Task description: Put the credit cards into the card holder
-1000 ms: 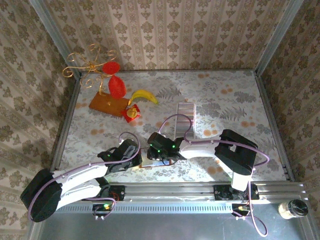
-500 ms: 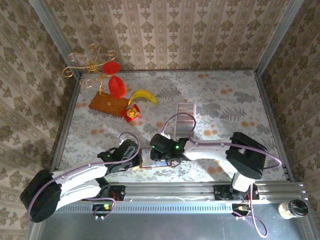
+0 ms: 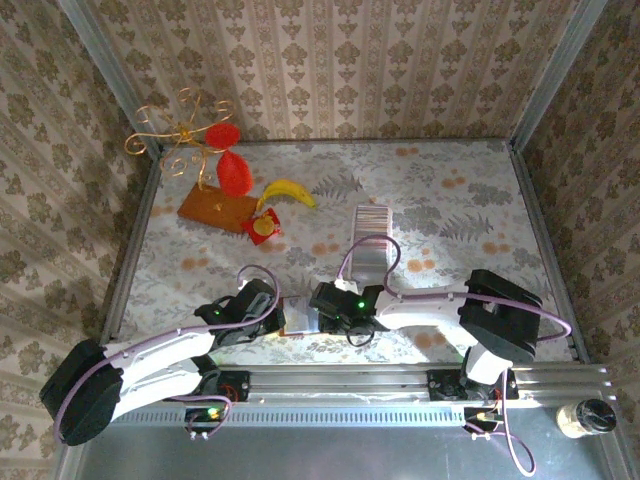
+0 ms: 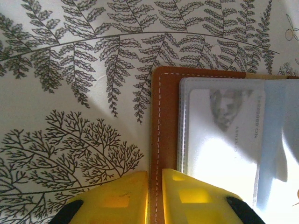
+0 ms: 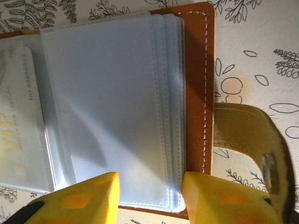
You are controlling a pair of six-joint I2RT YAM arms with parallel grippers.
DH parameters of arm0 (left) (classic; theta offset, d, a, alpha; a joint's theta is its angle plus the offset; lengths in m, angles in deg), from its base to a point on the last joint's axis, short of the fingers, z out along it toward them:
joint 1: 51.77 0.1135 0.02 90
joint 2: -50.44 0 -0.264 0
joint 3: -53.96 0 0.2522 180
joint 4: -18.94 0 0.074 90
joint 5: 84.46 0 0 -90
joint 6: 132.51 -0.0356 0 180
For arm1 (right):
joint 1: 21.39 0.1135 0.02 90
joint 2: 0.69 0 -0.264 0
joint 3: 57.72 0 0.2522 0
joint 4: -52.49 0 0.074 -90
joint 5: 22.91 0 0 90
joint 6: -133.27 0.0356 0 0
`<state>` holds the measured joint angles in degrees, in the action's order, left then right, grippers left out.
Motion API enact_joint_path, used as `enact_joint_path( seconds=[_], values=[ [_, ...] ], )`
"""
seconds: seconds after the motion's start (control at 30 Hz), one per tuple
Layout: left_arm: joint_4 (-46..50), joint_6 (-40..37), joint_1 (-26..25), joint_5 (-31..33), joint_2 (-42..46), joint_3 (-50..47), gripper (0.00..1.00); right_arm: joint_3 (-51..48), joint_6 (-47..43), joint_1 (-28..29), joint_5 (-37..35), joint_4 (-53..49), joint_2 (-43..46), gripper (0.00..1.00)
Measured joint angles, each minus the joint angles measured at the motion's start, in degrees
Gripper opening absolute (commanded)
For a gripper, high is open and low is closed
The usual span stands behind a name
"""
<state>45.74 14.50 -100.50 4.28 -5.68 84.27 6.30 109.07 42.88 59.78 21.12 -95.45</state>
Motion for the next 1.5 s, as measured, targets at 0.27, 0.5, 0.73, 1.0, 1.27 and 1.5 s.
enact_joint_path(
  seconds=[0.27, 0.5, 0.73, 1.0, 1.27, 1.5],
  values=[
    [-0.7, 0.0, -0.1, 0.0, 0.7, -0.7, 0.16, 1.6, 0.0, 0.1, 0.0, 0.6, -1.0, 0.44],
    [-0.9, 0.0, -0.4, 0.0, 0.8, -0.8, 0.16, 2.2, 0.0, 0.3, -1.1, -2.0, -0.9, 0.47],
    [-0.9, 0.1, -0.4, 0.0, 0.8, -0.8, 0.16, 3.3, -0.1, 1.7, -2.2, -4.5, -0.3, 0.46],
    [-1.1, 0.1, -0.4, 0.0, 0.7, -0.9, 0.16, 4.1, -0.1, 1.9, -2.4, -4.4, -1.0, 0.46],
    [-1.3, 0.1, -0.5, 0.0, 0.7, -1.0, 0.16, 4.4, 0.0, 1.9, -2.4, -3.1, -3.1, 0.47],
    [-1.8, 0.5, -0.7, 0.0, 0.7, -1.3, 0.15, 4.4, 0.6, 1.9, -1.5, 1.2, -3.5, 0.48]
  ],
)
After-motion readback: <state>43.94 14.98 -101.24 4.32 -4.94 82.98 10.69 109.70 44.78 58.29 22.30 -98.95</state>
